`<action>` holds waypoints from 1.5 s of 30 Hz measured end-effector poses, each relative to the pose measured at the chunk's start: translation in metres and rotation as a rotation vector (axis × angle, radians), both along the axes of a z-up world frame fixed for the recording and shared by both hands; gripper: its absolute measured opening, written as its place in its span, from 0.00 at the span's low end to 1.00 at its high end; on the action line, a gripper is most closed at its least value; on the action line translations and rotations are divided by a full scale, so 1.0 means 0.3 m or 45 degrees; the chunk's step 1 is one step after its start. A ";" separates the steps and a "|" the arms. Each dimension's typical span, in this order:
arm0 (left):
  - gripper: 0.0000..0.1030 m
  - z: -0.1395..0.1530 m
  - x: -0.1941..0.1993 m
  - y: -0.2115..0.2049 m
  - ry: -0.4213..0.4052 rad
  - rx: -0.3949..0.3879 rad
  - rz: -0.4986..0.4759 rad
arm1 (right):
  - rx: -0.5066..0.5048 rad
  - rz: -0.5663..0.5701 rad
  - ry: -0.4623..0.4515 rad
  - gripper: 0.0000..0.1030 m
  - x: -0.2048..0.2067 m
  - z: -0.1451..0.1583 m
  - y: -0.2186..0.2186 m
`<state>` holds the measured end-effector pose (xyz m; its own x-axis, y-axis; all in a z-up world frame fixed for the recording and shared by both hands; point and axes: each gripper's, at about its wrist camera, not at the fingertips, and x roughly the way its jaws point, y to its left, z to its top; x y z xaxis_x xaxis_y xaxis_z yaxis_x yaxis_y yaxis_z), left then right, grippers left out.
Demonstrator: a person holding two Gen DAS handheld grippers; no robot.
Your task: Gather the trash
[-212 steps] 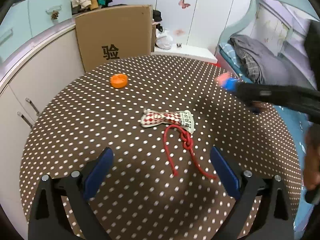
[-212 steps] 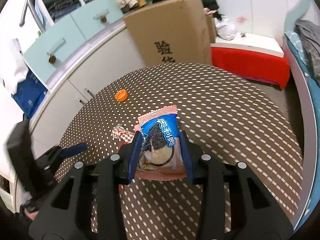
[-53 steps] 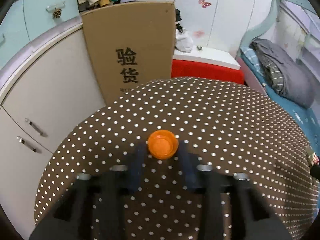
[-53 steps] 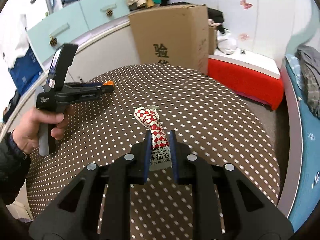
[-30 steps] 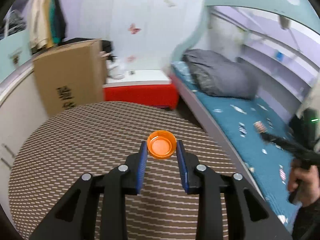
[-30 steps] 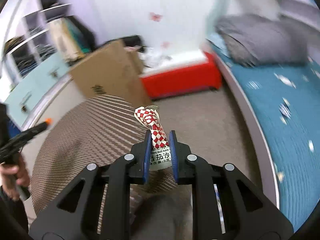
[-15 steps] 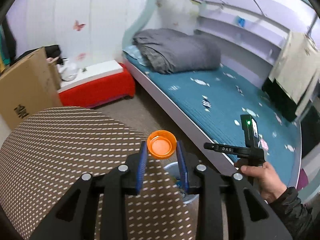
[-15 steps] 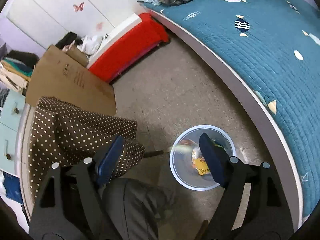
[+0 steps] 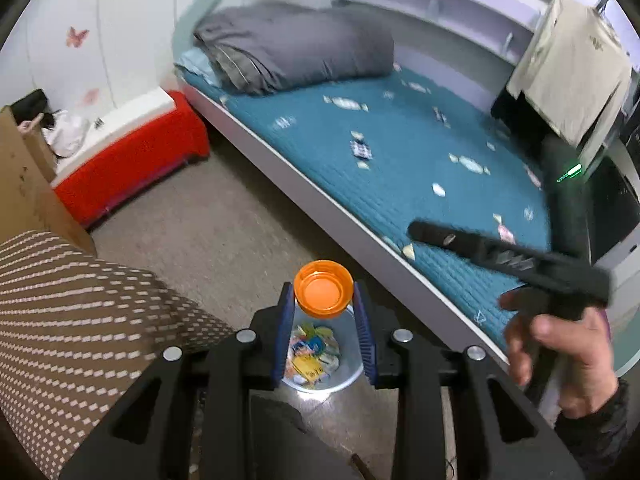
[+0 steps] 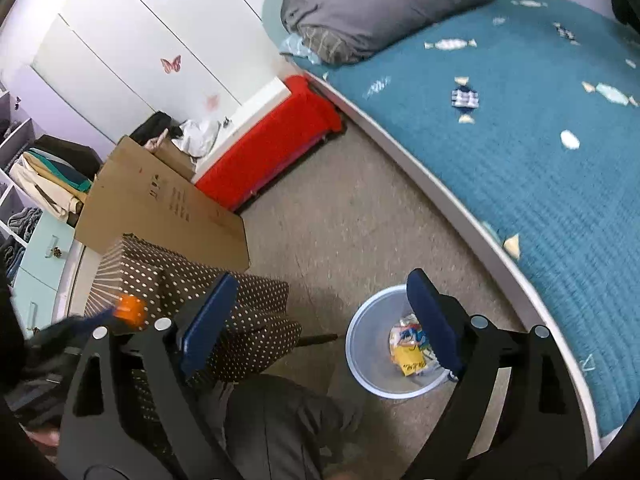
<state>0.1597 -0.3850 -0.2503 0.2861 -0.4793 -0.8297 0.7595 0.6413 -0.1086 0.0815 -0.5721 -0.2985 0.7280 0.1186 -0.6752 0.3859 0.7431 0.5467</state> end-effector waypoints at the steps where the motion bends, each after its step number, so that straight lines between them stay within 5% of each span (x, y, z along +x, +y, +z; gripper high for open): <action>1: 0.28 -0.023 0.004 -0.026 0.017 0.018 -0.010 | -0.005 -0.007 -0.012 0.84 -0.008 0.016 -0.007; 5: 0.29 -0.097 0.024 -0.099 0.065 0.086 -0.037 | -0.025 -0.027 -0.046 0.84 -0.028 0.060 -0.023; 6: 0.35 -0.113 0.029 -0.111 0.078 0.105 -0.043 | -0.028 -0.031 -0.049 0.84 -0.035 0.062 -0.020; 9: 0.91 -0.141 0.045 -0.132 0.085 0.155 -0.025 | -0.036 -0.036 -0.057 0.84 -0.047 0.079 -0.014; 14: 0.91 -0.124 0.055 -0.097 0.066 0.180 0.027 | -0.046 -0.033 -0.058 0.92 -0.059 0.092 0.007; 24: 0.91 0.061 0.006 0.101 -0.023 0.065 0.151 | -0.099 -0.017 -0.072 0.94 -0.054 0.179 0.113; 45: 0.95 0.601 -0.258 0.796 -0.543 -0.191 0.714 | -0.460 0.295 -0.330 0.94 -0.094 0.771 0.776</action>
<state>0.0822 -0.1461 -0.0700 0.8069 -0.2655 -0.5277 0.3164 0.9486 0.0065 0.0534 -0.3393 -0.0673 0.8597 0.0887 -0.5031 0.0740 0.9528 0.2944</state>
